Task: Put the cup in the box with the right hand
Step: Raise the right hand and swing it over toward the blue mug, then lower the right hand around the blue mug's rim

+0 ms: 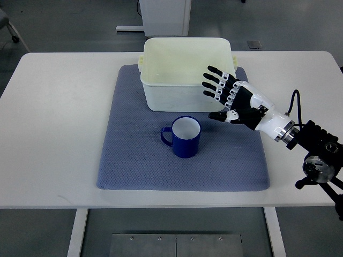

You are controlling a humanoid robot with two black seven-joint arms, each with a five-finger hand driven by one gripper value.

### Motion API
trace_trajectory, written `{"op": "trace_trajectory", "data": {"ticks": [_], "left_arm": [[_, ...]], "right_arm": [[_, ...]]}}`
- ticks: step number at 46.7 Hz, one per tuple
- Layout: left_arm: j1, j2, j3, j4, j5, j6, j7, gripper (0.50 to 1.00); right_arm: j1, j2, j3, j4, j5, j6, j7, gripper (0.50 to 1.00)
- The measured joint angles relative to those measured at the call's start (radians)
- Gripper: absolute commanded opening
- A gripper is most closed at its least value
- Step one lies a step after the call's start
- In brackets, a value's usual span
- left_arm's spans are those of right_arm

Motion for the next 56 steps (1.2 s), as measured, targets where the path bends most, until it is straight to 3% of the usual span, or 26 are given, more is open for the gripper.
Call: {"op": "trace_trajectory", "data": {"ticks": [32, 56], "left_arm": [[0.000, 0.000, 0.000, 0.000, 0.000, 0.000, 0.000, 1.000], [0.000, 0.000, 0.001, 0.000, 0.000, 0.000, 0.000, 1.000]], "right_arm": [[-0.029, 0.056, -0.041, -0.012, -0.021, -0.009, 0.016, 1.000], [-0.025, 0.149, -0.048, -0.097, -0.066, -0.017, 0.051, 1.000]]}}
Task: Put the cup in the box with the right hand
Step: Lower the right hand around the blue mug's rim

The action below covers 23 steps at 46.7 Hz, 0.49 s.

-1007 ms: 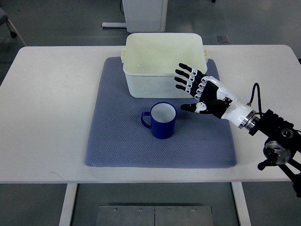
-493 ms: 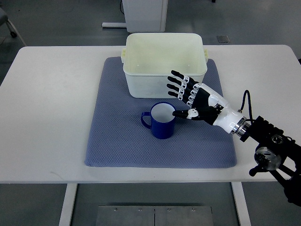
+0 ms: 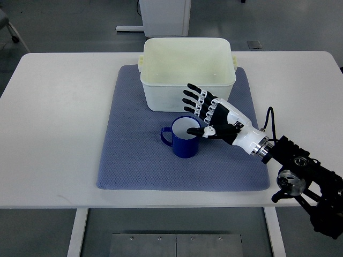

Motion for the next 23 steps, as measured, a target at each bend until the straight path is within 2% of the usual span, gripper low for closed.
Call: {"op": "trace_trajectory", "data": {"ticks": [4, 13, 23], "left_arm": [[0.000, 0.000, 0.000, 0.000, 0.000, 0.000, 0.000, 1.000], [0.000, 0.000, -0.001, 0.000, 0.000, 0.000, 0.000, 1.000], [0.000, 0.000, -0.001, 0.000, 0.000, 0.000, 0.000, 1.000]], "right_arm": [[0.000, 0.027, 0.000, -0.025, -0.015, -0.014, 0.007, 1.000], [0.022, 0.077, -0.032, -0.062, -0.029, -0.104, 0.046, 1.000], [0.057, 0.094, -0.114, -0.115, -0.030, -0.173, 0.135, 1.000]]}}
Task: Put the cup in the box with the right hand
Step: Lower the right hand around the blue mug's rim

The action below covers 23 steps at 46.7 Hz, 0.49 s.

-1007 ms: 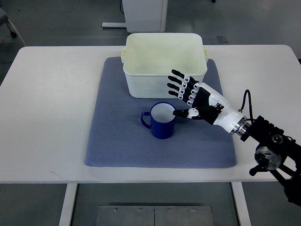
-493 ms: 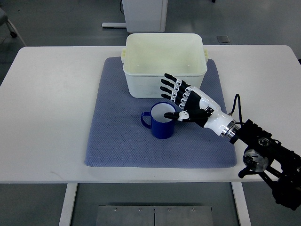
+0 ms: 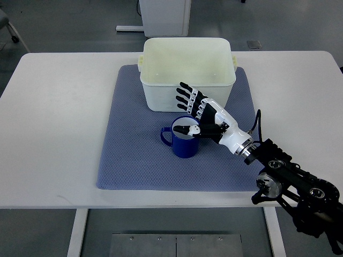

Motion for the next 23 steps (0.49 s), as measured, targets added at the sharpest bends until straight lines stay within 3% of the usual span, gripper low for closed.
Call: {"op": "trace_trajectory", "data": {"ticks": [7, 23], "left_arm": [[0.000, 0.000, 0.000, 0.000, 0.000, 0.000, 0.000, 1.000], [0.000, 0.000, 0.001, 0.000, 0.000, 0.000, 0.000, 1.000]], "right_arm": [[0.014, 0.004, -0.053, -0.021, 0.000, -0.038, 0.057, 1.000], [0.024, 0.003, -0.101, -0.062, 0.000, -0.059, 0.119, 1.000]]}}
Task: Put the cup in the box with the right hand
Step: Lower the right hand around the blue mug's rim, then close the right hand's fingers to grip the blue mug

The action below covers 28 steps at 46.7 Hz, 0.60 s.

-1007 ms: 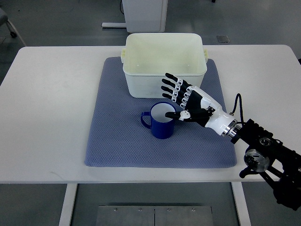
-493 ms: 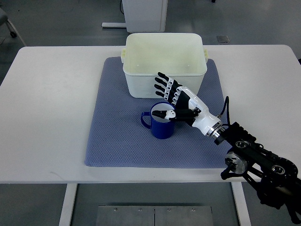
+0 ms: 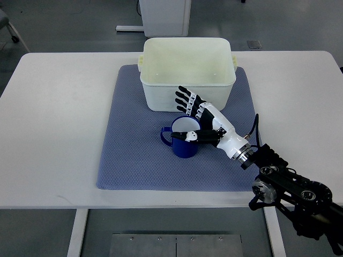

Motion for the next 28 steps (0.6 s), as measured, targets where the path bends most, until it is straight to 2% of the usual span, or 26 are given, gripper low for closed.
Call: {"op": "trace_trajectory", "data": {"ticks": [6, 19, 28], "left_arm": [[0.000, 0.000, 0.000, 0.000, 0.000, 0.000, 0.000, 1.000], [0.000, 0.000, -0.001, 0.000, 0.000, 0.000, 0.000, 1.000], [0.000, 0.000, -0.001, 0.000, 0.000, 0.000, 0.000, 1.000]], "right_arm": [[0.002, 0.000, -0.035, -0.024, 0.000, -0.017, 0.030, 1.000], [0.003, 0.009, -0.073, -0.070, 0.000, -0.020, 0.033, 1.000], [0.003, 0.027, -0.115, -0.086, 0.001, -0.079, 0.033, 1.000]]}}
